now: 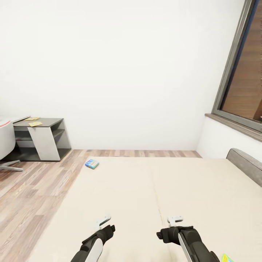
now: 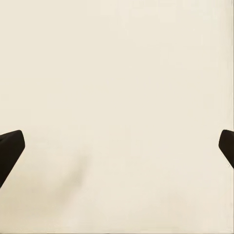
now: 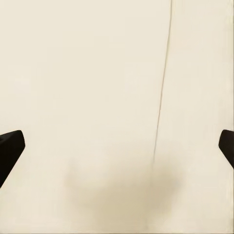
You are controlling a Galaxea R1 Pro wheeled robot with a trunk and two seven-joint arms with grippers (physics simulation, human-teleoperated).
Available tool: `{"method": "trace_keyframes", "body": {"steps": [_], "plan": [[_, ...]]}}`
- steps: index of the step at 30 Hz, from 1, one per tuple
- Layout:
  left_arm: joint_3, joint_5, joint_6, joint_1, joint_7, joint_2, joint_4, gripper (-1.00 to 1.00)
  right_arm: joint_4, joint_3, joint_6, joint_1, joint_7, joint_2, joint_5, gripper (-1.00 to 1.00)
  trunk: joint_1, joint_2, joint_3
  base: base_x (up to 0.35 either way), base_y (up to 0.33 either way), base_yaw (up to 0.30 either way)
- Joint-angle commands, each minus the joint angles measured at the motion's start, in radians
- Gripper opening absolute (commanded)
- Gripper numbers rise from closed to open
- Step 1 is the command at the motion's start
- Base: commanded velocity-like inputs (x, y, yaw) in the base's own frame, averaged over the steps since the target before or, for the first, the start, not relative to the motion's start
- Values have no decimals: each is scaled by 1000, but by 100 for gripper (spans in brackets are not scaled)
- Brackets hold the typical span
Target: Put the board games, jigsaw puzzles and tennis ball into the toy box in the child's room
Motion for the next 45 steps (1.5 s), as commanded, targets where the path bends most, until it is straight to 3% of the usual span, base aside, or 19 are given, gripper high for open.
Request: {"method": "trace_keyframes", "body": {"steps": [1, 45], "plan": [[-2, 9, 2, 0, 8, 0, -2, 100, -1, 0, 4, -1, 7, 0, 11, 100, 0, -1, -1, 0, -265, 0], [-2, 9, 2, 0, 8, 0, -1, 100, -1, 0, 4, -1, 7, 0, 11, 100, 0, -1, -1, 0, -273, 0]]}}
